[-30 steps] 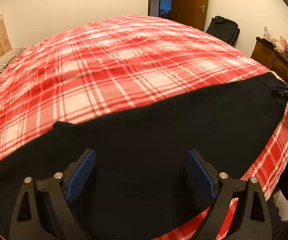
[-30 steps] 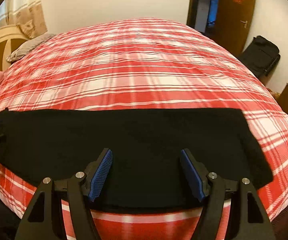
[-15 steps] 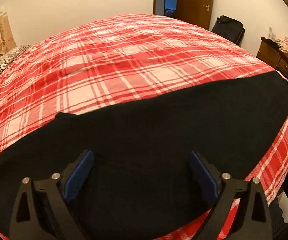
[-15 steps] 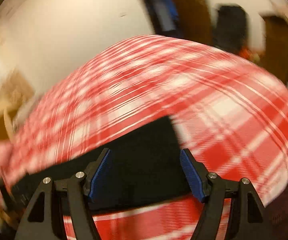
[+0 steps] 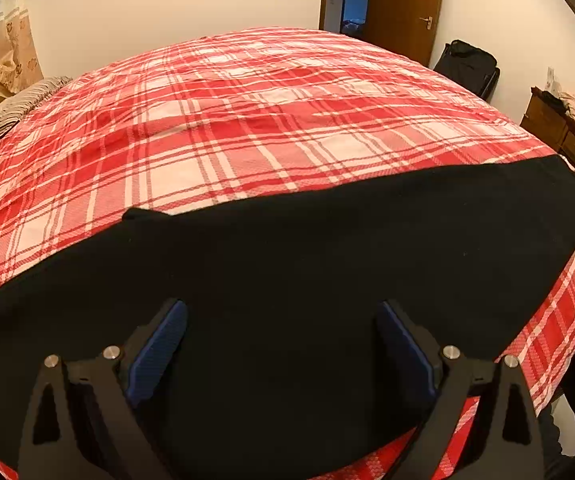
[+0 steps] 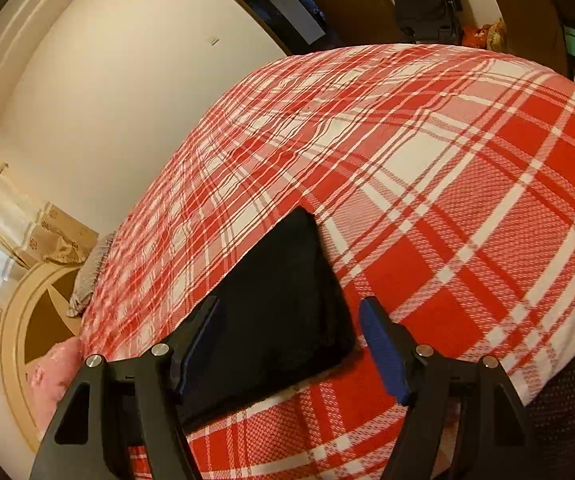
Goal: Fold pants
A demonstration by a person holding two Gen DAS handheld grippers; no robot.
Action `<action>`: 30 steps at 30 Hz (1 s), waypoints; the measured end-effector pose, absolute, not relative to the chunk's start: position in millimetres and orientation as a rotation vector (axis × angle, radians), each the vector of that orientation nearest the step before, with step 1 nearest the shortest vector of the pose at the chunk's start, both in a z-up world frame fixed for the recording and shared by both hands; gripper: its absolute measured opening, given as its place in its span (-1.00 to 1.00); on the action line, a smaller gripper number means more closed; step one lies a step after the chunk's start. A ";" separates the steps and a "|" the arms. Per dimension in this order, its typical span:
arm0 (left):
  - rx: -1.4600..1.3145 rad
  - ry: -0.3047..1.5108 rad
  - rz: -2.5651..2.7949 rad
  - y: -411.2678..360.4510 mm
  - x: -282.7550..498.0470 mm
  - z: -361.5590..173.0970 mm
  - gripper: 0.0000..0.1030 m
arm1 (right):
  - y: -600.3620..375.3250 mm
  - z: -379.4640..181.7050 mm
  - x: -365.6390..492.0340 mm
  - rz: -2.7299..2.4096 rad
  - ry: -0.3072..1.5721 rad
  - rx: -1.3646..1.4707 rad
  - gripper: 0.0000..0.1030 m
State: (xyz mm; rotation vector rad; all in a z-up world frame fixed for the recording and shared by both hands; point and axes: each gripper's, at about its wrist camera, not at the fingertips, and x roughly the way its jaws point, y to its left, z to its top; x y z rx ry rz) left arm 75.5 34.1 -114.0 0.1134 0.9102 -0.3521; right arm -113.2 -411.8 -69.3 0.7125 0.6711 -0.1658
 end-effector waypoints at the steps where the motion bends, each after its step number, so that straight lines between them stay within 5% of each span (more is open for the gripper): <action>1: 0.110 0.911 -0.352 34.6 75.4 -114.3 0.91 | -410.5 -70.2 -111.3 -0.170 0.677 0.704 0.31; 7: 0.082 0.916 -0.359 35.9 74.2 -112.9 0.91 | -418.1 -79.3 -106.4 -0.184 0.698 0.734 -0.44; 8: 0.065 0.919 -0.366 37.2 73.8 -111.7 0.91 | -417.5 -80.4 -106.6 -0.163 0.699 0.746 -0.72; 30: -0.075 0.939 -0.490 49.9 63.5 -104.2 0.91 | -189.9 -13.4 -16.8 0.294 0.722 0.356 -0.74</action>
